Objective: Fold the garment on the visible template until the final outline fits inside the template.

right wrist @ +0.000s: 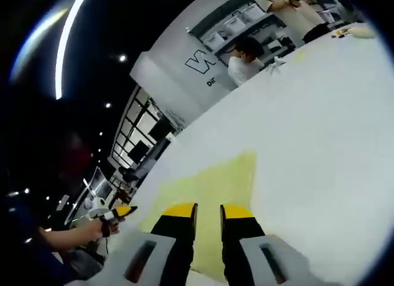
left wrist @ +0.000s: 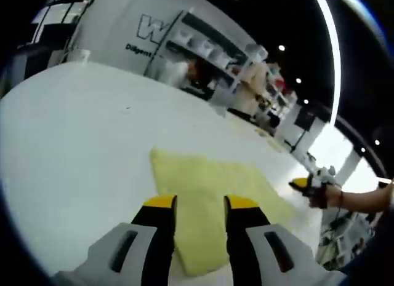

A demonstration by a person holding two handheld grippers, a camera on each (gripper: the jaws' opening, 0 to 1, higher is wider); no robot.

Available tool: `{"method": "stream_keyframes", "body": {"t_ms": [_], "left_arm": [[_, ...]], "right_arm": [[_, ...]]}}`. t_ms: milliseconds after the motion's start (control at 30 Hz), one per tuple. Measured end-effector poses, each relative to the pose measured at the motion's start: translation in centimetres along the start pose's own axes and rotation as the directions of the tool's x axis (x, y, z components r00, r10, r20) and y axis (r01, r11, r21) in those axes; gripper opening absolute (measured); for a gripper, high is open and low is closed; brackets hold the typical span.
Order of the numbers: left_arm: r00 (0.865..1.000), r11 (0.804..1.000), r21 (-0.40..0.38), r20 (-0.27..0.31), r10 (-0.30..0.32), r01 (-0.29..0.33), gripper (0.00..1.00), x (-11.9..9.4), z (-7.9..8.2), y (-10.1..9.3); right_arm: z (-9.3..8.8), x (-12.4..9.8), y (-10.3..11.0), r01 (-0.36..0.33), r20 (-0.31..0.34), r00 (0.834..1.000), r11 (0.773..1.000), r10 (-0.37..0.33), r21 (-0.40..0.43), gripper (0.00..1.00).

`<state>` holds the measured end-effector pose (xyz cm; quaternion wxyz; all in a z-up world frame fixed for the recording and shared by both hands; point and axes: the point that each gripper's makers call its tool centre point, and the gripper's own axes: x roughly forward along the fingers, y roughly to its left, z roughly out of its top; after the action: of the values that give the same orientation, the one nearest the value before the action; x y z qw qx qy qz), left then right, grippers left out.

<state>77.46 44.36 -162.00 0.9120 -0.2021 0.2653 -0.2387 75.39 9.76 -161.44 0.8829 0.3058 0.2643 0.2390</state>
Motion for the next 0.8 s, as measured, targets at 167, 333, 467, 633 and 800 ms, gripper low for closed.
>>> {"method": "stream_keyframes", "body": {"t_ms": [167, 333, 467, 633, 800], "left_arm": [[1.0, 1.0, -0.005, 0.004, 0.005, -0.005, 0.29, -1.7, -0.4, 0.9], [1.0, 1.0, 0.013, -0.017, 0.022, -0.022, 0.29, -3.7, -2.3, 0.9], [0.999, 0.999, 0.034, -0.035, 0.016, -0.015, 0.3, -4.5, -3.1, 0.7], [0.998, 0.998, 0.059, -0.056, 0.005, -0.001, 0.32, -5.2, -4.4, 0.8], [0.997, 0.996, 0.092, -0.075, -0.008, 0.015, 0.33, -5.0, -4.9, 0.3]], "right_arm": [[-1.7, -2.0, -0.2, 0.014, -0.018, 1.0, 0.999, -0.014, -0.045, 0.15], [-4.6, -3.3, -0.1, -0.008, -0.128, 0.992, 0.982, -0.017, -0.186, 0.14], [-5.6, -3.5, -0.5, -0.011, -0.164, 0.986, 0.977, -0.025, -0.214, 0.18], [-6.0, -3.7, -0.9, 0.015, -0.16, 0.985, 0.966, -0.058, -0.259, 0.17], [-6.2, -3.7, -2.0, 0.032, -0.164, 0.983, 0.959, -0.081, -0.28, 0.17]]}}
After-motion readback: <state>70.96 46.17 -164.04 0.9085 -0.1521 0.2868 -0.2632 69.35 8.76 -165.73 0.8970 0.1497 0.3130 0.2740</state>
